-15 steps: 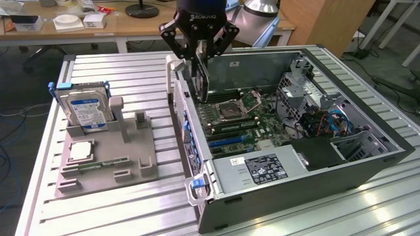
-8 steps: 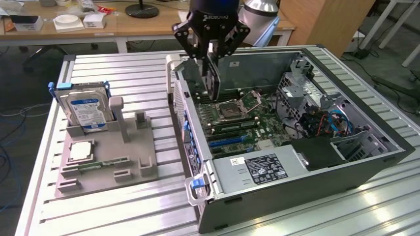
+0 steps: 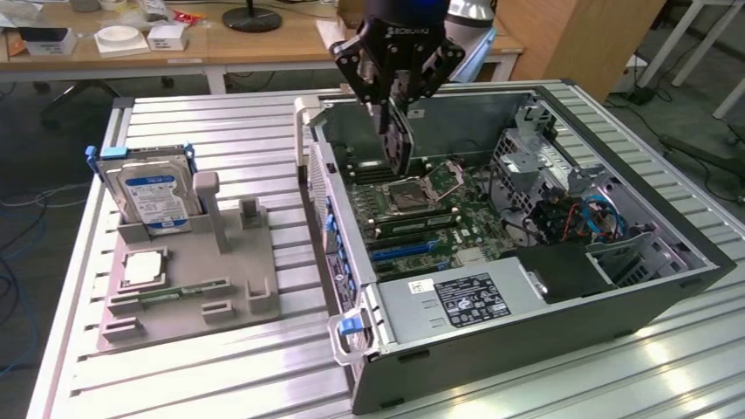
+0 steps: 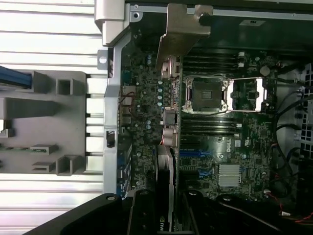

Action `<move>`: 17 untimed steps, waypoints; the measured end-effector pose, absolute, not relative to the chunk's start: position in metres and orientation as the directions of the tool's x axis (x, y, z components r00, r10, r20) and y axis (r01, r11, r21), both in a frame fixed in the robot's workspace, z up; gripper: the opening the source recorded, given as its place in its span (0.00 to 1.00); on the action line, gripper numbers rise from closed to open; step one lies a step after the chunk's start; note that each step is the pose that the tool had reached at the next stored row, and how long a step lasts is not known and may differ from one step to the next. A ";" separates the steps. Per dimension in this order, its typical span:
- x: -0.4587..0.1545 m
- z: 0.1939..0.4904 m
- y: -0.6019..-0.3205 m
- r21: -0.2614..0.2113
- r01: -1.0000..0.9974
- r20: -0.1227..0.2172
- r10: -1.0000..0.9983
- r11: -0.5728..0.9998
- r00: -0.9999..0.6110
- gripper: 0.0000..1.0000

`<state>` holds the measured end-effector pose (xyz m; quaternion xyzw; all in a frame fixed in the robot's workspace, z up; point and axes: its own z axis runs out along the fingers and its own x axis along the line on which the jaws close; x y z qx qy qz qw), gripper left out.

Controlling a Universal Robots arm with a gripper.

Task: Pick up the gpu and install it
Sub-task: 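Pick up the gpu and move the gpu toward the slot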

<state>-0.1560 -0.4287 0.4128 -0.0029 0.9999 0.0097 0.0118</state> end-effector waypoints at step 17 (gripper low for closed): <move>-0.106 0.412 -0.429 0.019 -0.004 -0.024 -0.003 1.000 -1.000 0.27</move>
